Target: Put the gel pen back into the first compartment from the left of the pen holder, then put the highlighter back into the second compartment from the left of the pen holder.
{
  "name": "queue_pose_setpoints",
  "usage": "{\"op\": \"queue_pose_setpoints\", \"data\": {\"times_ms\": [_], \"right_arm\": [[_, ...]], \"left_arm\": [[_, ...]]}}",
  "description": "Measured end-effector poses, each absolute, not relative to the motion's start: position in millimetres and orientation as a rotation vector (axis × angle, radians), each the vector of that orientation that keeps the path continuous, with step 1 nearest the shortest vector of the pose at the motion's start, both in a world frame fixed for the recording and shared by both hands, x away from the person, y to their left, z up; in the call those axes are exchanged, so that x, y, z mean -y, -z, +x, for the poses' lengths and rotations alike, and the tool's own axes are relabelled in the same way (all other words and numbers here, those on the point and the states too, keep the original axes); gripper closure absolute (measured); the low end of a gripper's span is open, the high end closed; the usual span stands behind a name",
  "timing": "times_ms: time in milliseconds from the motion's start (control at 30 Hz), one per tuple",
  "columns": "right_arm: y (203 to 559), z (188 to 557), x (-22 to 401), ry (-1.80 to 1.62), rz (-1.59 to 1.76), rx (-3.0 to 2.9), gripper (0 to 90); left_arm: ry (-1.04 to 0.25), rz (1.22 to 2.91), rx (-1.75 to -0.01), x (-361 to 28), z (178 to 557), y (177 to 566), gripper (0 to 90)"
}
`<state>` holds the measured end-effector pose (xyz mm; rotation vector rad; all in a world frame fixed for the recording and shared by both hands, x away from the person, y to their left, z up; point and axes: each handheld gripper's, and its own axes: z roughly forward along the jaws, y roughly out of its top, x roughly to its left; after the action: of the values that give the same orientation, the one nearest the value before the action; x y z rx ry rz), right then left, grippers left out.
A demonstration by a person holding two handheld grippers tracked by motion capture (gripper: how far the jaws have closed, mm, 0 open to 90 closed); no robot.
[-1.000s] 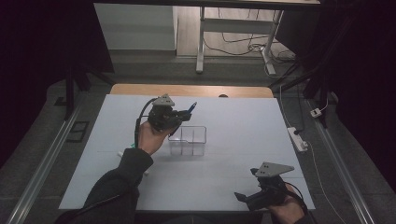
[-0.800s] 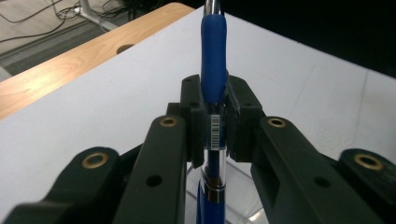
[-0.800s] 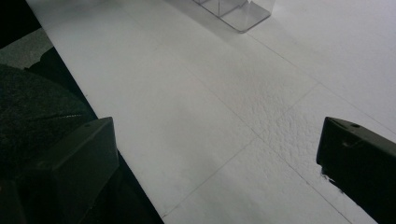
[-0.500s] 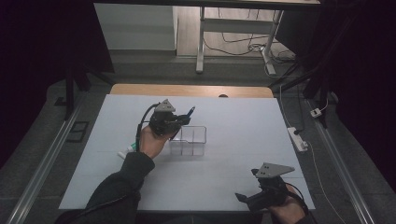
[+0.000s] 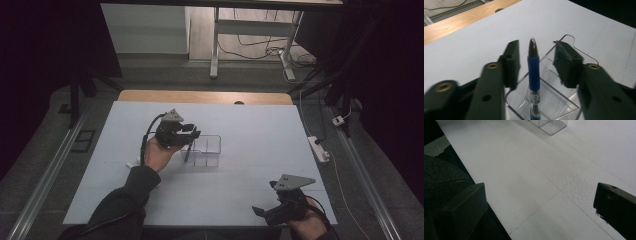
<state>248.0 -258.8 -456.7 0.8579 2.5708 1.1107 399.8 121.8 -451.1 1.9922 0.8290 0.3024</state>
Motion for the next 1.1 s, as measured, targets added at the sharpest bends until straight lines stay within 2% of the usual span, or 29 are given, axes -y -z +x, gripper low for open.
{"op": "queue_pose_setpoints", "data": {"times_ms": [333, 500, 700, 800, 1100], "right_arm": [[455.5, 246.3, 261.5, -1.110, 0.903, -2.534, 0.0], [455.1, 245.8, 265.1, -1.114, 0.937, -2.511, 0.0], [455.3, 244.7, 268.0, -1.103, 0.959, -2.528, 0.0], [454.9, 244.3, 269.4, -1.109, 0.967, -2.525, 0.0], [454.7, 244.4, 272.8, -1.114, 0.987, -2.523, 0.0]], "left_arm": [[-0.289, 2.004, -0.830, -133.4, 391.5, 435.7, 22.9], [-0.304, 2.025, -0.849, -140.1, 386.2, 428.7, 13.6], [-0.322, 2.070, -0.879, -146.8, 380.5, 427.7, 4.9], [-0.277, 2.053, -0.883, -153.2, 377.5, 427.2, 2.0], [-0.259, 2.086, -0.845, -167.1, 366.9, 428.5, 0.0]]}}
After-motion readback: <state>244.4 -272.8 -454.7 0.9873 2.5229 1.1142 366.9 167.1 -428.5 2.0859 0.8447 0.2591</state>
